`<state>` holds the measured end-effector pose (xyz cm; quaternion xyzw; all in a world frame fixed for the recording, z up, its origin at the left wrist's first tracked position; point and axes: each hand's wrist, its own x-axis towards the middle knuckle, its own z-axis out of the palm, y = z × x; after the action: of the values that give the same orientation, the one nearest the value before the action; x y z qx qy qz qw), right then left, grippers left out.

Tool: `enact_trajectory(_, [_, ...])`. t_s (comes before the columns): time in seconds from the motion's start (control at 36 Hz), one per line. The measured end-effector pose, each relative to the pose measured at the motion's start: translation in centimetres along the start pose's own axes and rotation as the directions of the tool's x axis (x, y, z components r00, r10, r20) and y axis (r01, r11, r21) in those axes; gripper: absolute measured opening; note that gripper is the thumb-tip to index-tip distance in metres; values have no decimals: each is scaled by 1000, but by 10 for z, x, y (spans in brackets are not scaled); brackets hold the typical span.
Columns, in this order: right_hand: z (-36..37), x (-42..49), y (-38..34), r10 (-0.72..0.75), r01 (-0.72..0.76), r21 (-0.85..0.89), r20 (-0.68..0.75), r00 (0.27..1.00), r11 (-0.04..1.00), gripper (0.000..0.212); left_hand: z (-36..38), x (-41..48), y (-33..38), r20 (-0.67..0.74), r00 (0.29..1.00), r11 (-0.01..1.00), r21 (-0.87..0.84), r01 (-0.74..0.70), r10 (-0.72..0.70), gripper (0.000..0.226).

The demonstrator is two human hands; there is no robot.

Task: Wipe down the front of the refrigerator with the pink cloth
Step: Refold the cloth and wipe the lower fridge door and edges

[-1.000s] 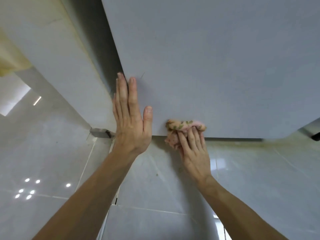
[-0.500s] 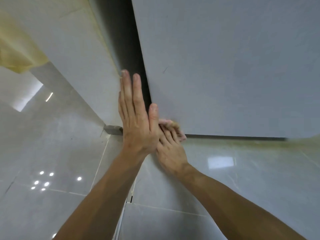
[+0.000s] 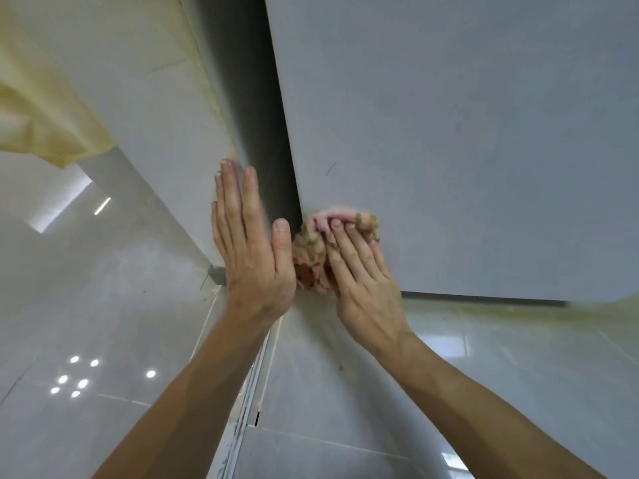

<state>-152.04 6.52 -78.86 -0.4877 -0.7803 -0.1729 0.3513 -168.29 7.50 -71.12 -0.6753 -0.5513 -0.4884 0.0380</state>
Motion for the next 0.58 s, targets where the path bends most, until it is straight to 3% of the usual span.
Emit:
enact_trajectory(0.11, [-33,55,-14,109,-105,31,-169,980,994,63,-2,6,8,-34,999,999,-32,8,-9,58])
enact_trajectory(0.28, [-81,141,-27,151,-152,26,-354,923,988,79,-8,28,22,-127,992,994,-108,-19,6,59])
enact_trajectory(0.42, [-118,205,-41,177,-213,-3,-542,821,977,56,-17,45,35,-192,981,978,-210,0,-41,57])
enact_trajectory(0.5, [-116,212,-38,142,-234,-80,-594,792,969,46,-19,51,34,-222,974,969,-246,-7,-49,55])
enact_trajectory(0.58, [-96,190,-31,55,-137,-94,-591,805,986,48,-19,54,33,-241,967,962,-272,9,-77,55])
